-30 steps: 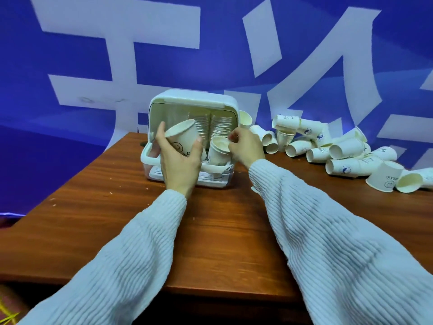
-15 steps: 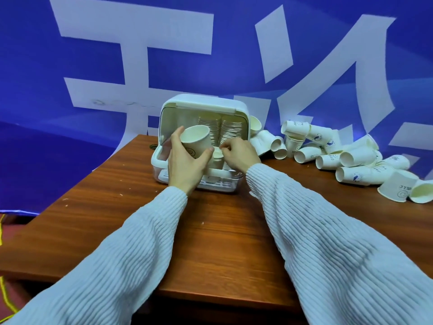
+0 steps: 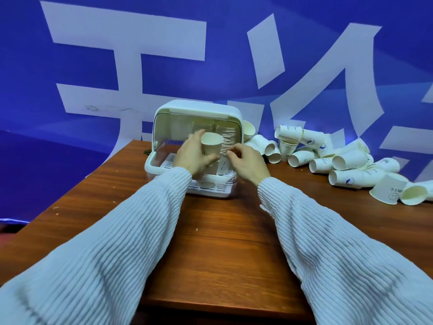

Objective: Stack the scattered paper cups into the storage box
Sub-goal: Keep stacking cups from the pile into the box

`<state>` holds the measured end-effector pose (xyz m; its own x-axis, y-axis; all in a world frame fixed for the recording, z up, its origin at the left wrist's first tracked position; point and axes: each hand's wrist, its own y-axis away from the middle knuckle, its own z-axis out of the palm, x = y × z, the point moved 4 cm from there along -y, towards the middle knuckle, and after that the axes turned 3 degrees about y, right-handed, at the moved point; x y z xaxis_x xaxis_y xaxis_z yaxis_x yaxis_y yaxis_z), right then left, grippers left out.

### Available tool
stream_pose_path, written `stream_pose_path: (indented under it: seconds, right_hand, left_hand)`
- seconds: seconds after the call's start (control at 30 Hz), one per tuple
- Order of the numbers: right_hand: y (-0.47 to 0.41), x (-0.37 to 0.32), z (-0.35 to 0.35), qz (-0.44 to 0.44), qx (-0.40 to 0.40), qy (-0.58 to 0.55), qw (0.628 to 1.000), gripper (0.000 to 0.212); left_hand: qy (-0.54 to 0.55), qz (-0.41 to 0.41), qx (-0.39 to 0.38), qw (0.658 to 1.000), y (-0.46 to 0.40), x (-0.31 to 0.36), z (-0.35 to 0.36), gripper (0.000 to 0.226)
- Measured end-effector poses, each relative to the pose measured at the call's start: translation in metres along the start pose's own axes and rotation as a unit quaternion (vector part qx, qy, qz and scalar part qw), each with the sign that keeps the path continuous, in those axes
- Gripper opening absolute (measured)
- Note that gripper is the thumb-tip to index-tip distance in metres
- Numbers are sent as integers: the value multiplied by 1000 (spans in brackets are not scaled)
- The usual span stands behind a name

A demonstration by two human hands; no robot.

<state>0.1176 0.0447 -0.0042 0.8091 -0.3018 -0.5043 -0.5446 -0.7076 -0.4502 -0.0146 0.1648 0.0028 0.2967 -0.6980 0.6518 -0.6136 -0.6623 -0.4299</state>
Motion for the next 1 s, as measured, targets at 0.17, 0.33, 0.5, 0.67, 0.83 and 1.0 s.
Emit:
stream_pose_path:
  seconds: [0.17, 0.33, 0.5, 0.67, 0.83, 1.0]
  right_hand:
    - [9, 20, 3, 27, -6, -21, 999, 26]
    - [17, 25, 7, 34, 7, -63, 997, 19]
    - [23, 35, -1, 61, 77, -108, 989, 14]
    - [14, 74, -4, 132, 104, -111, 979, 17]
    - [-30, 112, 5, 164, 74, -33, 983, 44]
    - [-73, 130, 29, 97, 27, 51, 994, 60]
  left_hand:
    - [-190, 0, -98, 977, 11, -13, 24, 95]
    - [-261, -7, -139, 955, 16, -12, 28, 102]
    - [-172, 120, 79, 975, 44, 16, 39, 65]
    - [-56, 300, 125, 944, 83, 58, 76, 49]
    - [2, 339, 39, 940, 99, 58, 97, 45]
    - [67, 276, 17, 959, 101, 54, 101, 46]
